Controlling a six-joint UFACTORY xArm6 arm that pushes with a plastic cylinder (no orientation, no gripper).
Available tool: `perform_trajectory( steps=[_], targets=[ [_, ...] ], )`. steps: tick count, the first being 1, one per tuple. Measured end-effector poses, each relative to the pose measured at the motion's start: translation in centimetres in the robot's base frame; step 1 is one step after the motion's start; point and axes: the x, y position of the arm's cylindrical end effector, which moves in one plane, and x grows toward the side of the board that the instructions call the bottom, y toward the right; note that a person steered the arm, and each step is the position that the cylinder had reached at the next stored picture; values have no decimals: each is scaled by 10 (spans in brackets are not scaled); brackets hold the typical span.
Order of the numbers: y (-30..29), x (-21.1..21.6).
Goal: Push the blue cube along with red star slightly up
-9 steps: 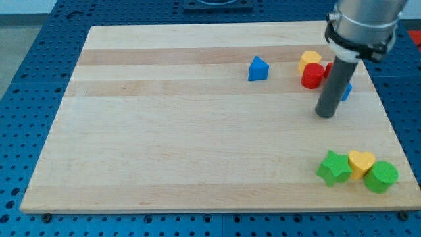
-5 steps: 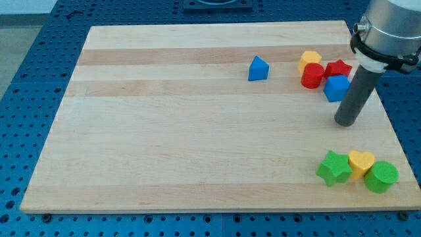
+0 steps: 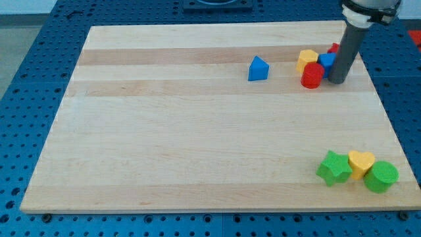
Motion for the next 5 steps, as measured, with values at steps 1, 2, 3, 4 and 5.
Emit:
perform_trajectory(
  steps=[1,2,3,4,5],
  targets=[
    [7,-17],
    [7,-17],
    [7,-10],
    [10,-7],
    [12,-13]
  ],
)
